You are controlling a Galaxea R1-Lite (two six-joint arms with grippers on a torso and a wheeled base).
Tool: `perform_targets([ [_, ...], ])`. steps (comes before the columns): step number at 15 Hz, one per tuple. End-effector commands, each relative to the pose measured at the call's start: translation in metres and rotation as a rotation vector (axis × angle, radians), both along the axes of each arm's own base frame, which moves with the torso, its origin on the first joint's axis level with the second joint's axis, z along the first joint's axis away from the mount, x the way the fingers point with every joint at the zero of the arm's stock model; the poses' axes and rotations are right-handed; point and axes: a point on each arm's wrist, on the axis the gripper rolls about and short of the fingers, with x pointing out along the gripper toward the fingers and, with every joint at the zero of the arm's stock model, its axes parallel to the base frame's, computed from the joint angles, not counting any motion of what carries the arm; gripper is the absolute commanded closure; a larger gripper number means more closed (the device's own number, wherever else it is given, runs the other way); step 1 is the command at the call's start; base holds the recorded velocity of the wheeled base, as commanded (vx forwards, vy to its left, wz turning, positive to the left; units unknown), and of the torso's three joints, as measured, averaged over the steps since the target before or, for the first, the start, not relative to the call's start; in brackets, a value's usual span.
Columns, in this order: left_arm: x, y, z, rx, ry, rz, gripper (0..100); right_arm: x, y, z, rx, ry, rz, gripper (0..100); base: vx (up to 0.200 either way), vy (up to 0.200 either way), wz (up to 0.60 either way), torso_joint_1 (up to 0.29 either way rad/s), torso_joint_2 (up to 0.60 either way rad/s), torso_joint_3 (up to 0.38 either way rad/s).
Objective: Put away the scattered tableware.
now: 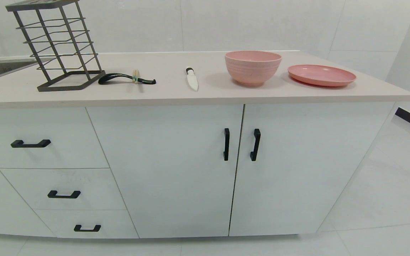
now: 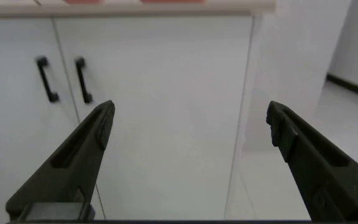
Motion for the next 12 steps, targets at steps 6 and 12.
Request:
perform_targets([
  [6, 0.000, 0.000, 0.000, -0.007, 0.000, 0.000, 0, 0.088, 0.013, 0.092, -0.043, 0.348, 0.392, 0, 0.000, 0.000, 0.00, 0.000, 0.00, 0.000],
  [12, 0.000, 0.000, 0.000, -0.007, -0.002, -0.001, 0, 0.187, 0.052, 0.073, -0.118, 0.468, 0.629, 0, 0.000, 0.000, 0.00, 0.000, 0.00, 0.000],
])
